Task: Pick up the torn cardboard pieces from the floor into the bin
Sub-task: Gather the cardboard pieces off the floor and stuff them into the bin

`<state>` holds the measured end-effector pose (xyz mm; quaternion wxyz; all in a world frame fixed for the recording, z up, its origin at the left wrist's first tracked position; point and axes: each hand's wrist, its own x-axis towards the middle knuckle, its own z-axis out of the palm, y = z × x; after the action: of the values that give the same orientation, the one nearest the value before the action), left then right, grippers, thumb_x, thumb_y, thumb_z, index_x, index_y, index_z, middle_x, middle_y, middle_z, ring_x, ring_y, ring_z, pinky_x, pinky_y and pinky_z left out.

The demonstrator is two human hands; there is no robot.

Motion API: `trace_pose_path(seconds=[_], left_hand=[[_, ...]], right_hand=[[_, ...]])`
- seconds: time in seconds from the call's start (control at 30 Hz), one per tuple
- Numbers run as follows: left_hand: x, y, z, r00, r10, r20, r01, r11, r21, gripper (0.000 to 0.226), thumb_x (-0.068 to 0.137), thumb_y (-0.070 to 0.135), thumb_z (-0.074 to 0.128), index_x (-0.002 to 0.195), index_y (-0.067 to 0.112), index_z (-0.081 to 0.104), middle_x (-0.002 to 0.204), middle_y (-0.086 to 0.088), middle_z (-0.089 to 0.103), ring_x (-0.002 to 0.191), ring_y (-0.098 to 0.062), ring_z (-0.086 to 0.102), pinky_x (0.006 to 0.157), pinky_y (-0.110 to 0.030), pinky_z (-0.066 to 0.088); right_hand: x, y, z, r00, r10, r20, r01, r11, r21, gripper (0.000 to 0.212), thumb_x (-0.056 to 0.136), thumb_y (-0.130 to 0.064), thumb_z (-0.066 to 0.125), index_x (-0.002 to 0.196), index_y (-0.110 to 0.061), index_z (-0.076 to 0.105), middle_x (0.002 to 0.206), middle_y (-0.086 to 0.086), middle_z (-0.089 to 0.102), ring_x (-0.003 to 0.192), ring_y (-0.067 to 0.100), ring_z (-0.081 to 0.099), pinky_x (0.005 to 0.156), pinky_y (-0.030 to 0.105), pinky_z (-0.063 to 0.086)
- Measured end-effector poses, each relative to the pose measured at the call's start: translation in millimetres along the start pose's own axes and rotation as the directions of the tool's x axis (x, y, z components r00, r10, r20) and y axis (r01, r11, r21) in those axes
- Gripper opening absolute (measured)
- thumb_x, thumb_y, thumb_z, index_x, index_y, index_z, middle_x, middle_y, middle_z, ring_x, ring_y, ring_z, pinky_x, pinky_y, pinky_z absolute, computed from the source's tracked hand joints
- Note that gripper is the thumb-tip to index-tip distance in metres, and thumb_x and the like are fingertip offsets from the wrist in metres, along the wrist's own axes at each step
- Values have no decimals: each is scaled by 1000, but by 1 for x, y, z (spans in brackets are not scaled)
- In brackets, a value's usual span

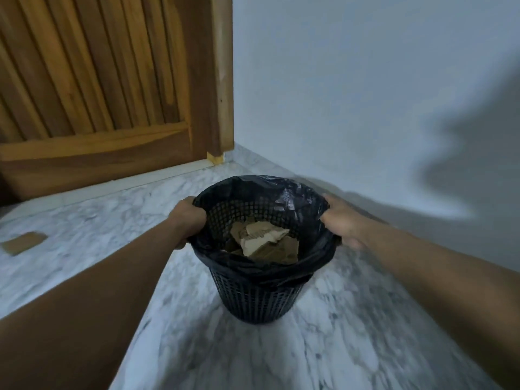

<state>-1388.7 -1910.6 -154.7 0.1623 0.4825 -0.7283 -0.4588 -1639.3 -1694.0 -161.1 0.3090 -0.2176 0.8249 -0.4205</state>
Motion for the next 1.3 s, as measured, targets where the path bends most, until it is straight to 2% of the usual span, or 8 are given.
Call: trace_pose_path(seconds=[0.17,0.33,0.47,0.57,0.73,0.9,1.07,1.3], left_hand=[[-2,-29,-63,985,-88,-152,78,995,-70,42,86,4,43,121,21,58,111,-18,63,99,-42,62,89,-57,57],[-5,-68,-138,934,-198,-297,155,975,-162,49,85,2,39,124,26,55,113,-14,62,101,-40,62,90,-57,57],[-10,-110,-194,881,-320,-347,227,932,-282,63,90,3,38,145,33,44,126,-12,61,105,-40,64,89,-54,58],[-10,-143,-227,830,-356,-430,209,912,-353,69,91,2,37,152,33,39,131,-12,60,106,-38,65,87,-49,60],[-7,-160,-245,836,-338,-433,153,900,-408,58,93,4,37,145,29,44,127,-15,60,103,-41,65,78,-51,62],[-18,-157,-247,891,-309,-333,210,930,-302,41,103,15,42,141,30,38,126,-14,58,104,-42,64,83,-57,60],[-54,-178,-268,931,-257,-260,188,946,-264,65,104,53,38,160,35,10,155,-10,40,121,-33,53,92,-50,53],[-128,-306,-337,850,-237,-470,294,955,49,66,107,50,30,161,15,16,162,-16,30,148,-36,31,117,-42,27]], right_hand=[[2,-47,73,992,-88,88,77,990,119,25,95,-13,54,118,-11,63,97,23,74,80,43,74,64,55,61],[59,-78,175,983,-158,98,127,955,267,48,79,-8,45,126,-14,54,110,19,67,87,34,69,69,50,61],[5,-141,245,975,-163,151,117,954,277,58,97,-5,43,152,-22,38,138,-4,47,129,29,50,104,44,45],[10,-168,290,973,-186,136,149,957,249,48,97,-4,37,141,-13,52,127,11,63,103,28,61,77,35,50],[12,-196,328,965,-242,103,247,968,-36,49,99,-11,43,148,-8,41,146,15,50,123,36,55,81,36,43],[-4,-208,334,952,-283,122,306,906,-292,23,92,-24,48,112,-16,42,117,17,46,96,32,52,75,40,43],[-45,-230,350,879,-470,77,437,732,-522,58,98,-45,47,147,-15,36,147,18,42,135,42,42,110,59,36],[-154,-244,464,687,-695,211,675,503,-540,63,102,-41,44,157,-16,24,164,17,20,151,38,15,119,60,20]])
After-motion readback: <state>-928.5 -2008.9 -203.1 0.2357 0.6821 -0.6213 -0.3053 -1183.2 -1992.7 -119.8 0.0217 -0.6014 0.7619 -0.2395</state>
